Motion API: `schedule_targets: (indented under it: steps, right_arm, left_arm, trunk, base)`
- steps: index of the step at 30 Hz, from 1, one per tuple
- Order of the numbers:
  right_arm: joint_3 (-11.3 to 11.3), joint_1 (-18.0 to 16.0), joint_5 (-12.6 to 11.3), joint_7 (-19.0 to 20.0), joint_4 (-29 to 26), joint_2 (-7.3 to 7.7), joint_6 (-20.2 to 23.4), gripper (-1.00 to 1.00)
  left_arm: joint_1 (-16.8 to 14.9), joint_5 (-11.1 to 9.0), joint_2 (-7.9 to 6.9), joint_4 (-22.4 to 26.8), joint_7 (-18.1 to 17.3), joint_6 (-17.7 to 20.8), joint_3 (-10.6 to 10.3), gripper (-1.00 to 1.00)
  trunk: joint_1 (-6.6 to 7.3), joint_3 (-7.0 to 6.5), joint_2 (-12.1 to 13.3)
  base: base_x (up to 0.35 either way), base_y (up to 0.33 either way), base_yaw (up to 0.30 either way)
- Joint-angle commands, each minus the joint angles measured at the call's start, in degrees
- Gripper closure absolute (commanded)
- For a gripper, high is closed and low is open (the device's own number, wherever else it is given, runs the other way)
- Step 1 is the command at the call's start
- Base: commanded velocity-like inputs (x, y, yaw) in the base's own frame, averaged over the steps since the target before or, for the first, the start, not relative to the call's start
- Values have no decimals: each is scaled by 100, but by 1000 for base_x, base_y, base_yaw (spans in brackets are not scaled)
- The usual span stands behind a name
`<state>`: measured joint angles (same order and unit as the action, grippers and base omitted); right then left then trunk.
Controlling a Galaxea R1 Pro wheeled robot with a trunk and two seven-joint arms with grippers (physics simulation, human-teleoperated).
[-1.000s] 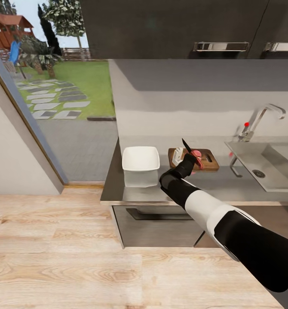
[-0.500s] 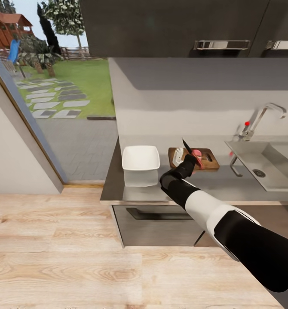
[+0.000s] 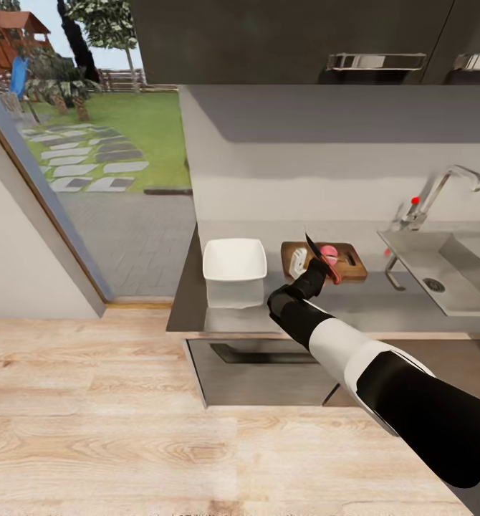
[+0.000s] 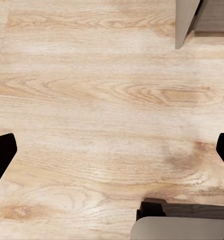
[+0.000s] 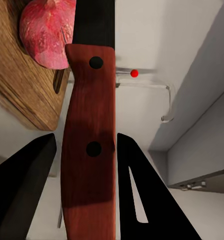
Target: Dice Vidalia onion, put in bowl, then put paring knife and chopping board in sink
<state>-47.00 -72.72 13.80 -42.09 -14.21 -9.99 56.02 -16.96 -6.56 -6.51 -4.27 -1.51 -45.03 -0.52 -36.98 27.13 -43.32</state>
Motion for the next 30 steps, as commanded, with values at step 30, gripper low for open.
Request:
schedule_targets:
  steps: [30]
  right_arm:
    - [-20, -5, -1, -3, 6, -1, 23, 100]
  left_arm:
    - [-9, -34, 0, -22, -16, -32, -10, -100]
  trunk:
    - [-1, 71, -6]
  base:
    - [0, 0, 0]
